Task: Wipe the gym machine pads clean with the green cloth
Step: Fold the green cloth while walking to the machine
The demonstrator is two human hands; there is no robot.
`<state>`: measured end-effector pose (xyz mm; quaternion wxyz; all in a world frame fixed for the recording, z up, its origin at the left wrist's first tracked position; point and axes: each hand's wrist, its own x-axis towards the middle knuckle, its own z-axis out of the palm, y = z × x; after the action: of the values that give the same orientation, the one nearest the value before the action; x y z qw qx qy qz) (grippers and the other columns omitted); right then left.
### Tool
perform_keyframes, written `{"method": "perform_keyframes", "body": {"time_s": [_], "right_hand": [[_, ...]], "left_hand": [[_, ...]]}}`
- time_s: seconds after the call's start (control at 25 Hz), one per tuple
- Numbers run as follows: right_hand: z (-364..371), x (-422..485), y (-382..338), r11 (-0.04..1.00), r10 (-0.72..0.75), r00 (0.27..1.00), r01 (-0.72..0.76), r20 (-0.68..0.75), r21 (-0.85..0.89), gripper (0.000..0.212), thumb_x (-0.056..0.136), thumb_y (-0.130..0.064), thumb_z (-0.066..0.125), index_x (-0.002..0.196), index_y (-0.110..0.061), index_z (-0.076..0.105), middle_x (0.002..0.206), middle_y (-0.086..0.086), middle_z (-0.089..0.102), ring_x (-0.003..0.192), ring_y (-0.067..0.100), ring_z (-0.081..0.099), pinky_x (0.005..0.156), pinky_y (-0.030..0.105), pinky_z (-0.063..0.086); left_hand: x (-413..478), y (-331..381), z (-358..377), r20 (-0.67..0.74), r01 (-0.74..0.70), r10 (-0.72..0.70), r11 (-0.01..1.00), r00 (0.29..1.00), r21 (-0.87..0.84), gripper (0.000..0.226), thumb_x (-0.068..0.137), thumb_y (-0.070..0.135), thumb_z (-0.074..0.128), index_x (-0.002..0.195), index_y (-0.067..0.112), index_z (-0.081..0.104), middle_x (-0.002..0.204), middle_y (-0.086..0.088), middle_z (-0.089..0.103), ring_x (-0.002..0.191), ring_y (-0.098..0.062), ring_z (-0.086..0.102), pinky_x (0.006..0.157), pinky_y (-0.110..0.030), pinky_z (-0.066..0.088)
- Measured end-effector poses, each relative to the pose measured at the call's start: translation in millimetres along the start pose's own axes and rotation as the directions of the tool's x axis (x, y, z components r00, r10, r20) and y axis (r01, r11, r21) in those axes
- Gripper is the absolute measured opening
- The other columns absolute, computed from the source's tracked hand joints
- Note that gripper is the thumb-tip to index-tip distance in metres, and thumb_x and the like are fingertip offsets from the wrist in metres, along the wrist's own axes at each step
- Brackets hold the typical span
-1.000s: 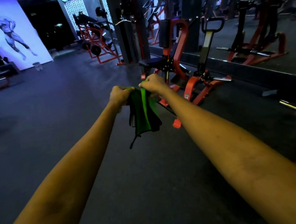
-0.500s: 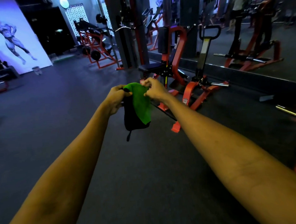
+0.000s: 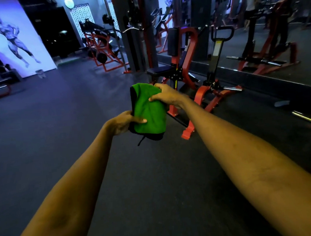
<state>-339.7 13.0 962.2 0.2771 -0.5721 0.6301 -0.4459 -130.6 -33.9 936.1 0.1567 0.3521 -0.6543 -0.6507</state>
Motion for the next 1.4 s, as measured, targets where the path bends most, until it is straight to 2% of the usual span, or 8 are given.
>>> {"method": "perform_keyframes", "body": {"time_s": [0.16,0.36,0.48,0.64,0.76,1.0,1.24,1.4], "right_hand": [[-6,-3,-1,0.967,-0.174,0.976,0.145,-0.127,-0.211,0.032,0.075,-0.004,0.076,0.09,-0.017,0.051,0.083,0.004,0.06,0.076,0.016,0.055,0.059,0.027,0.041],[6,-5,-1,0.97,-0.096,0.98,0.131,0.174,-0.204,0.027,0.065,-0.034,0.062,0.087,-0.02,0.07,0.091,0.0,0.069,0.083,0.013,0.06,0.08,0.033,0.05],[9,-4,-2,0.972,-0.057,0.988,0.087,0.141,-0.216,0.029,0.081,-0.037,0.072,0.097,-0.013,0.073,0.097,0.001,0.07,0.092,0.017,0.063,0.095,0.046,0.052],[9,-4,-9,0.919,-0.043,0.971,0.13,0.236,-0.371,0.082,0.072,-0.035,0.09,0.14,-0.015,0.05,0.136,0.009,0.053,0.123,0.022,0.054,0.106,0.041,0.048],[15,-1,-11,0.933,0.077,0.938,0.051,0.337,-0.356,0.054,0.072,-0.031,0.09,0.118,-0.013,0.068,0.113,0.002,0.07,0.103,0.019,0.066,0.09,0.035,0.055],[18,-4,16,0.858,-0.053,0.999,0.051,0.012,-0.51,0.035,0.082,-0.037,0.073,0.109,-0.017,0.066,0.111,0.014,0.071,0.105,0.037,0.066,0.077,0.037,0.051],[3,2,39,0.879,-0.114,0.987,0.047,-0.113,-0.474,0.035,0.09,-0.022,0.062,0.12,-0.01,0.051,0.12,0.024,0.066,0.11,0.043,0.063,0.079,0.045,0.05],[-23,26,66,0.917,0.01,0.978,-0.093,-0.211,-0.389,0.043,0.093,-0.023,0.061,0.129,-0.006,0.045,0.125,0.028,0.062,0.115,0.044,0.06,0.084,0.043,0.048]], "left_hand": [[12,-2,3,-0.243,-0.064,0.048,0.996,0.969,-0.057,0.027,0.083,-0.004,0.07,0.11,0.0,0.068,0.107,-0.013,0.075,0.093,-0.026,0.073,0.076,-0.034,0.062],[13,22,-3,-0.39,-0.211,0.168,0.975,0.906,-0.069,0.011,0.098,0.004,0.057,0.091,0.007,0.065,0.067,0.001,0.073,0.06,-0.015,0.069,0.05,-0.026,0.056],[12,28,-9,-0.339,-0.196,0.172,0.98,0.925,-0.036,0.015,0.1,0.012,0.055,0.096,0.007,0.068,0.075,-0.004,0.075,0.065,-0.02,0.072,0.053,-0.03,0.058],[12,35,-14,-0.16,-0.193,0.216,0.97,0.963,0.15,0.036,0.096,-0.007,0.039,0.108,0.011,0.068,0.098,-0.008,0.072,0.082,-0.021,0.071,0.065,-0.031,0.06],[10,46,-8,-0.14,-0.161,0.221,0.925,0.965,0.345,0.039,0.092,-0.011,0.034,0.098,0.014,0.064,0.09,-0.005,0.066,0.078,-0.016,0.066,0.063,-0.025,0.056],[20,42,-43,-0.417,-0.09,0.341,0.852,0.842,0.515,0.037,0.079,-0.005,0.044,0.107,0.012,0.062,0.115,-0.01,0.061,0.102,-0.027,0.057,0.075,-0.034,0.05],[40,32,-36,-0.316,0.013,0.433,0.574,0.844,0.819,0.052,0.086,-0.002,0.049,0.136,0.01,0.053,0.143,-0.018,0.048,0.13,-0.035,0.047,0.104,-0.04,0.042],[74,39,-29,-0.328,0.039,0.409,0.575,0.852,0.818,0.046,0.087,-0.002,0.049,0.129,0.011,0.06,0.14,-0.017,0.051,0.129,-0.034,0.049,0.102,-0.037,0.042]]}}
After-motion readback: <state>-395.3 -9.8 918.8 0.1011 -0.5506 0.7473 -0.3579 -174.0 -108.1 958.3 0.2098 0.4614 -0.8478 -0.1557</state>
